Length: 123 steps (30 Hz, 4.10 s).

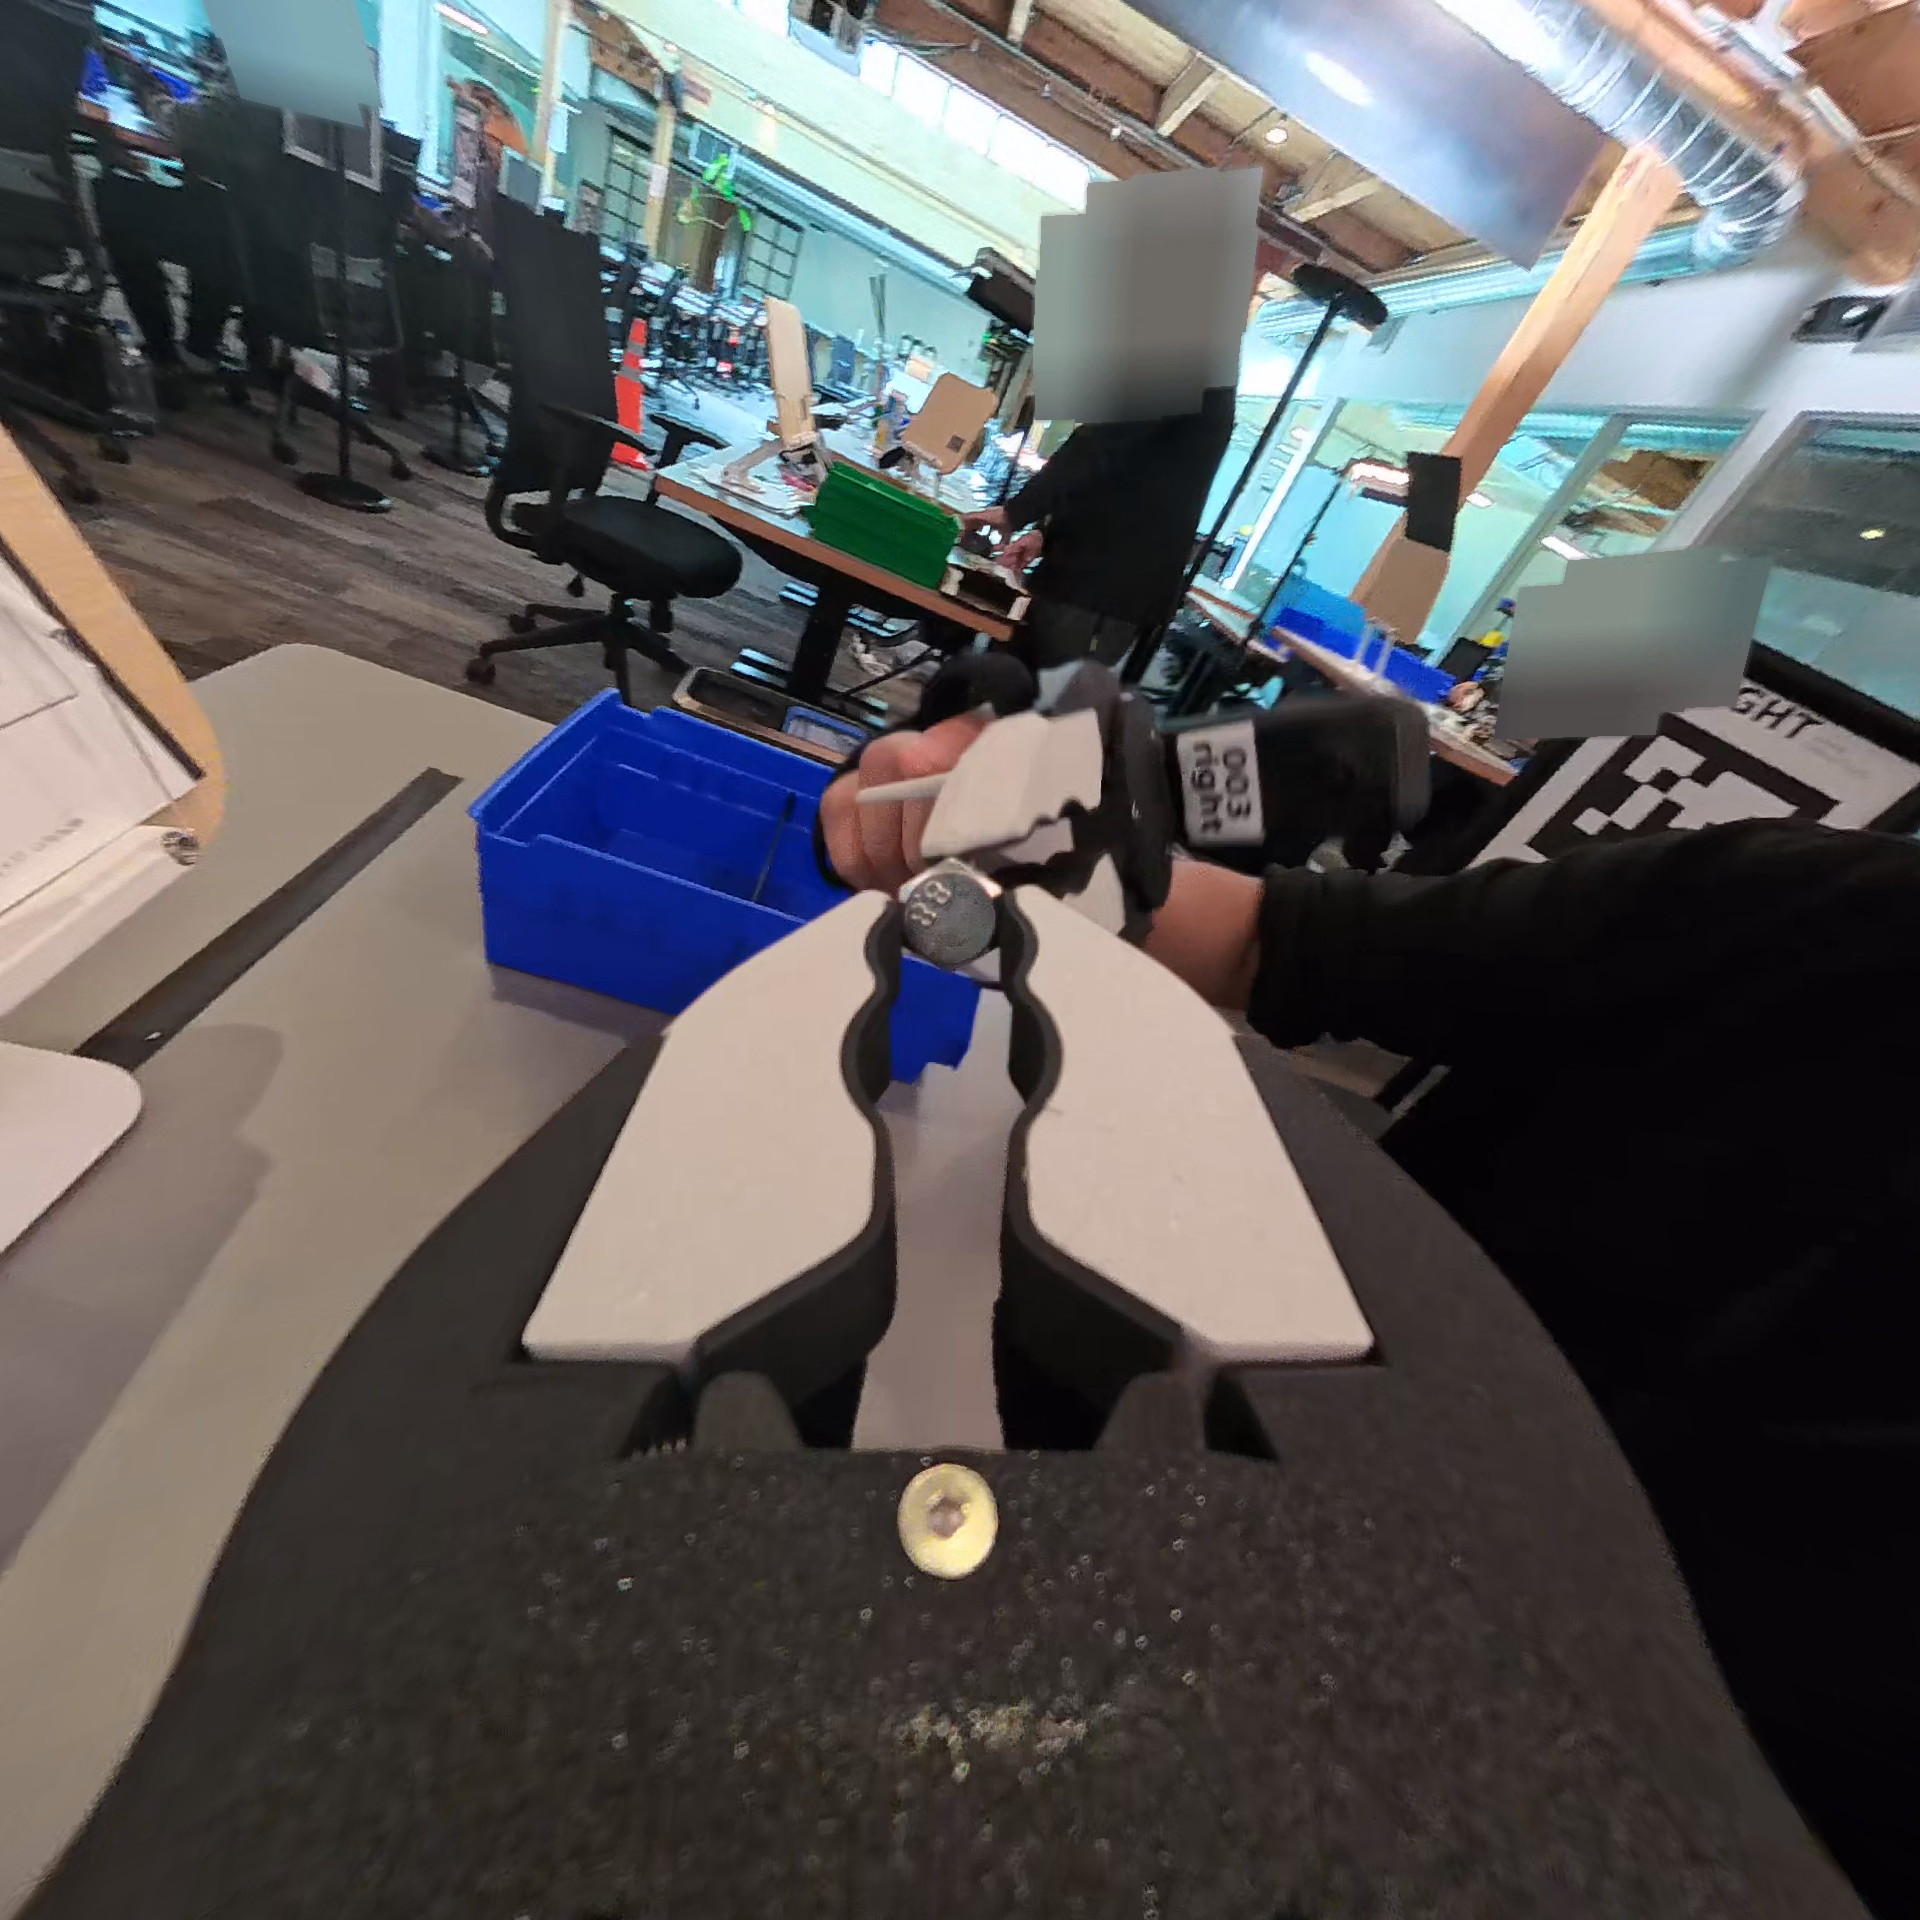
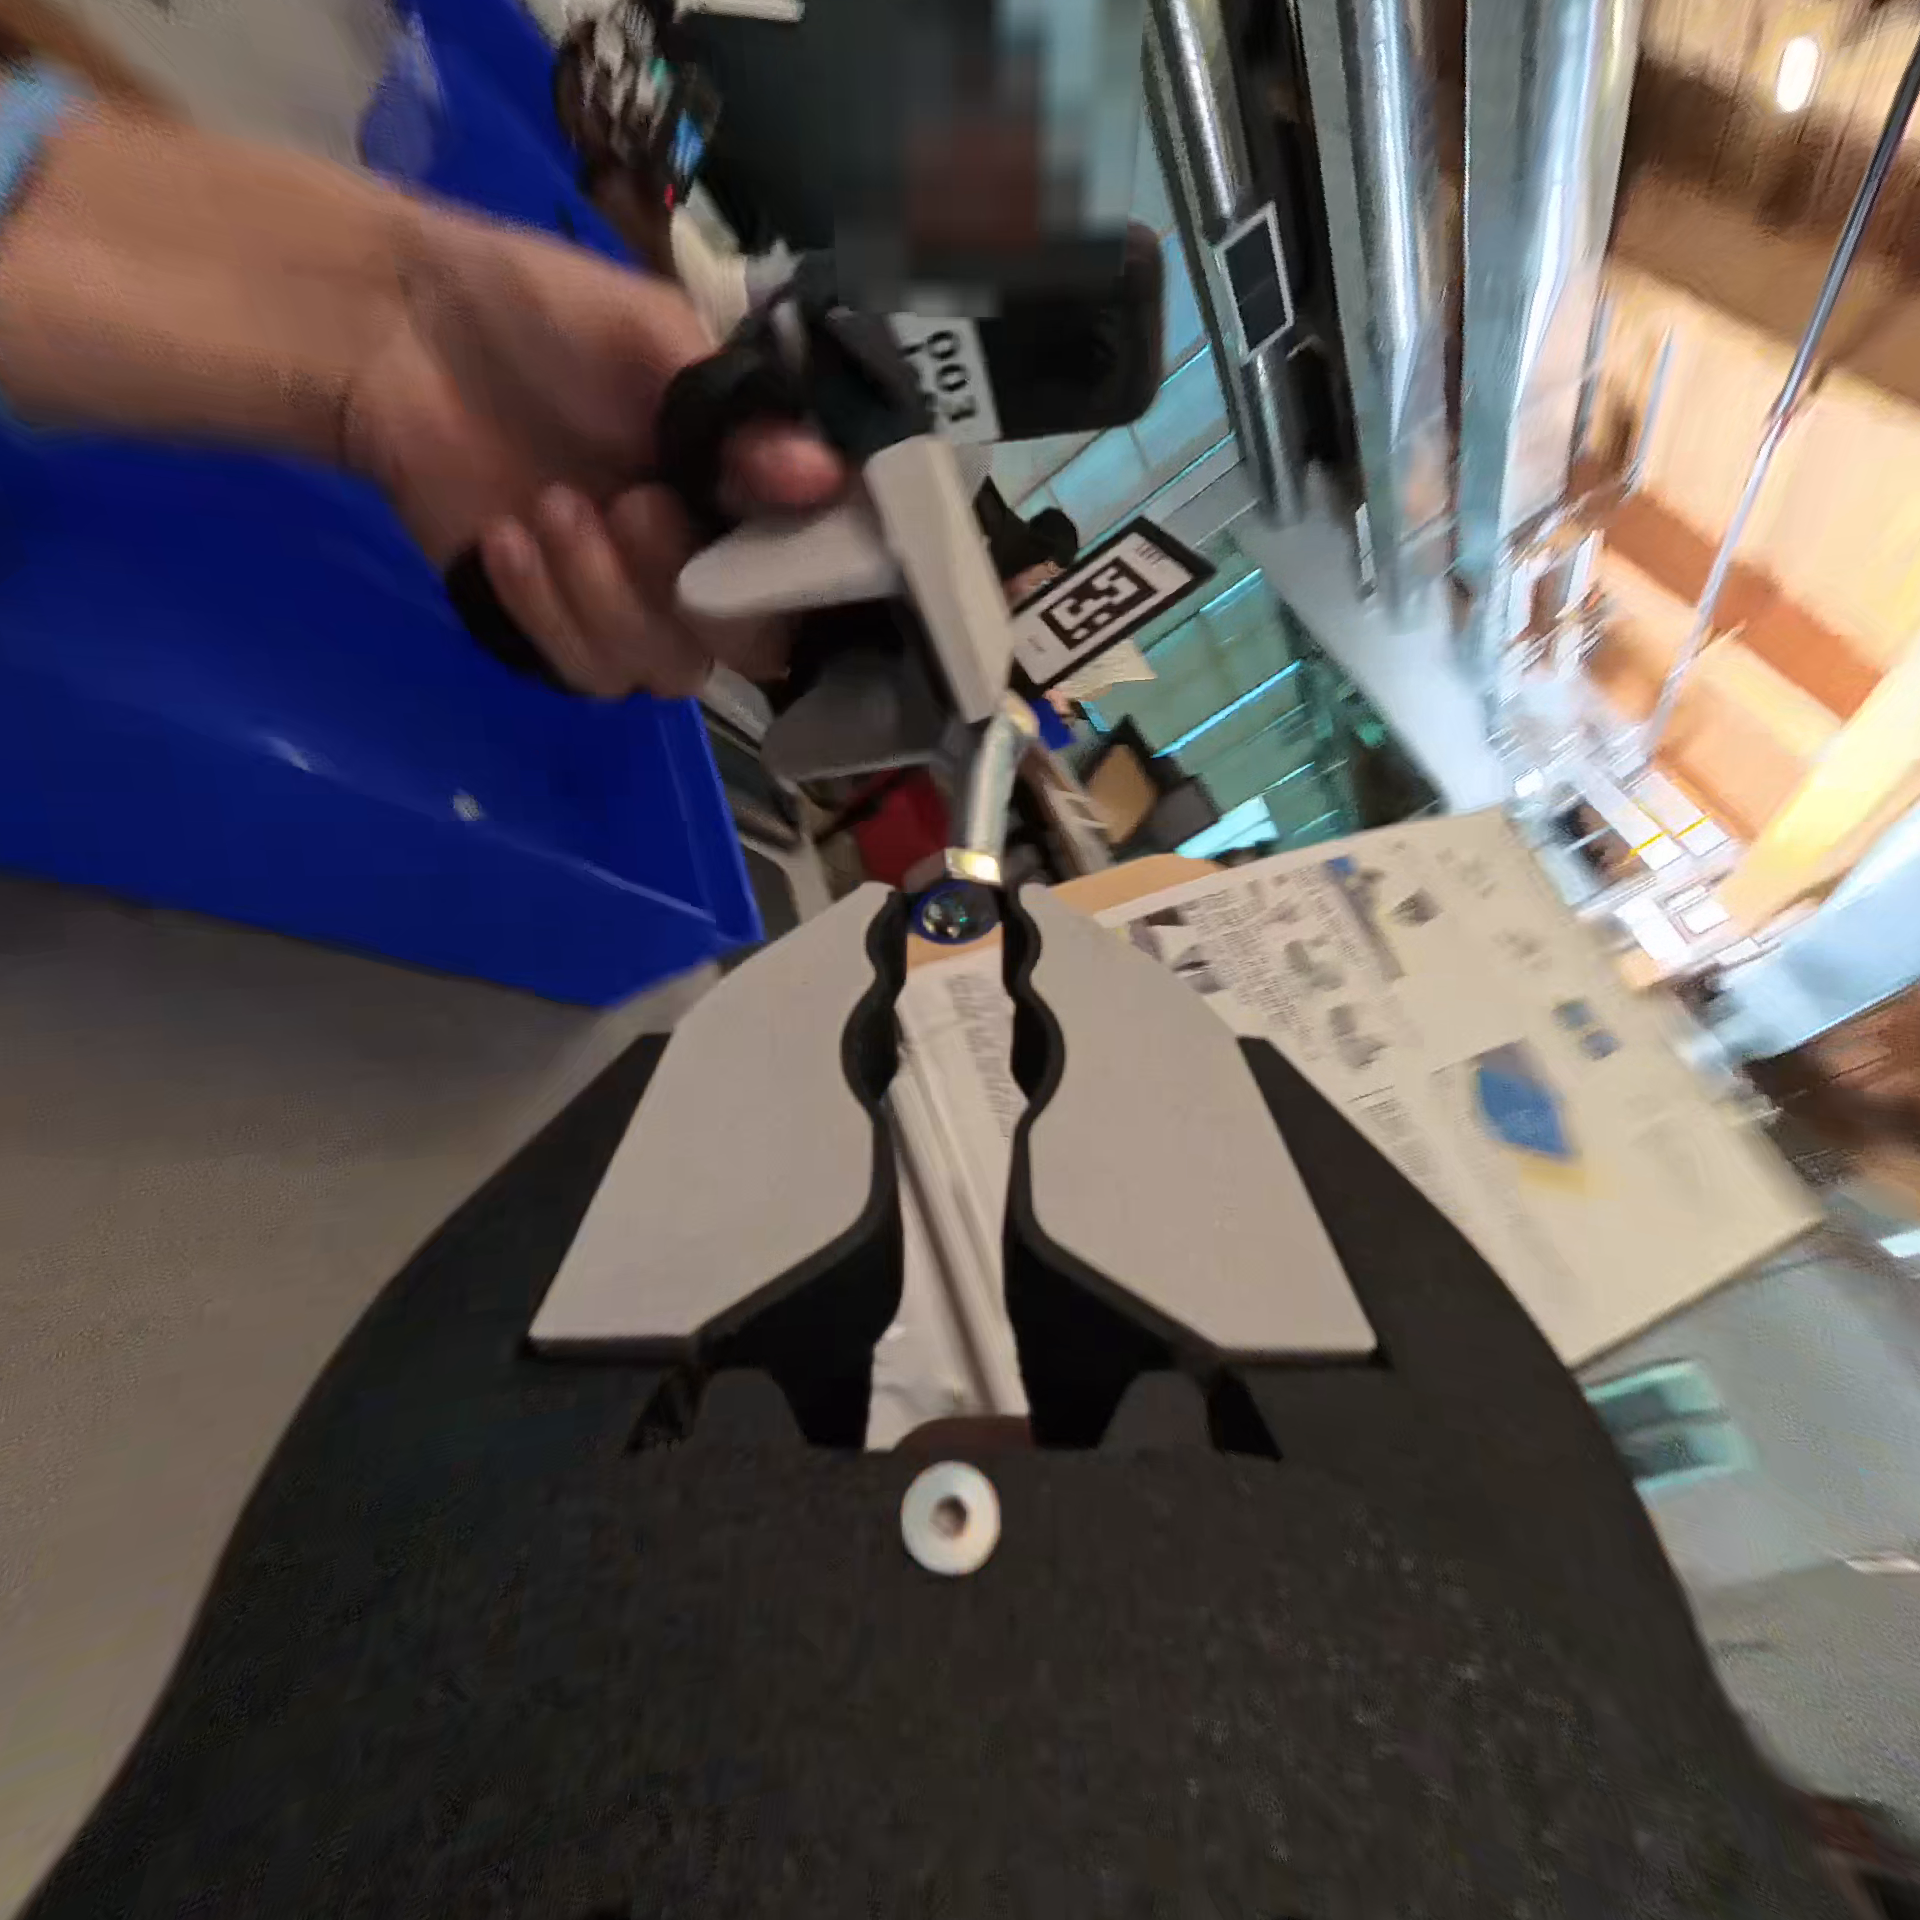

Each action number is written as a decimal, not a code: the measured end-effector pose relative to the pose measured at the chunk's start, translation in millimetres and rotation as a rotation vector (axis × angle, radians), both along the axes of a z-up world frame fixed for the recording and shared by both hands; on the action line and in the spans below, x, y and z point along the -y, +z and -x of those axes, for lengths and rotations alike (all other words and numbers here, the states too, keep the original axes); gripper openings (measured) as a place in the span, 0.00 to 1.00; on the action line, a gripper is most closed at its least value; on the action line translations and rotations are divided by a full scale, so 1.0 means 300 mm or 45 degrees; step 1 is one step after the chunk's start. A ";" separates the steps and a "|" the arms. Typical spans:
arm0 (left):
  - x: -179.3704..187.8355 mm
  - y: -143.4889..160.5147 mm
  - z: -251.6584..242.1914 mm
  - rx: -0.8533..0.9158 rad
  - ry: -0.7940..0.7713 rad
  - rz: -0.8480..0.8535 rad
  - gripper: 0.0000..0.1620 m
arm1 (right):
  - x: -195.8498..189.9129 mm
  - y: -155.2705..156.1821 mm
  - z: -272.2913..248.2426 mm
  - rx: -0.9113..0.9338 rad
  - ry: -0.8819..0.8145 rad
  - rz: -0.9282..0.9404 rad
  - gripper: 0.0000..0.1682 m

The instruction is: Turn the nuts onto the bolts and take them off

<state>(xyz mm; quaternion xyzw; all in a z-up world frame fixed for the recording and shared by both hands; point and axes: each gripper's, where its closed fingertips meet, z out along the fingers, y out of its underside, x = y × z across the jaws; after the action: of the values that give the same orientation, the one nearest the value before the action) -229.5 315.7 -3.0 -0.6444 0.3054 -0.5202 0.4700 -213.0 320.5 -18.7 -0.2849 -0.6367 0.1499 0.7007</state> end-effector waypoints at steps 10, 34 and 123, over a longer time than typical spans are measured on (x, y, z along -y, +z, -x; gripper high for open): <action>-0.026 0.045 0.060 -0.055 0.251 -0.085 0.10 | -0.025 -0.050 -0.075 0.188 -0.229 -0.232 0.10; -0.128 -0.282 -0.064 -0.399 0.948 -0.110 0.10 | -0.312 -0.698 -1.011 1.411 -1.186 1.525 0.11; 0.107 -0.628 -0.260 -0.481 0.675 -0.027 0.42 | -0.737 -0.888 -0.937 1.735 -0.990 1.183 0.06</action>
<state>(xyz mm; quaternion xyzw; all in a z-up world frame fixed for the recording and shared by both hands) -151.5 283.7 -191.5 -0.7815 0.2143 -0.2479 0.5309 68.1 541.7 -285.2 -0.7599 -0.6475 -0.0562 -0.0111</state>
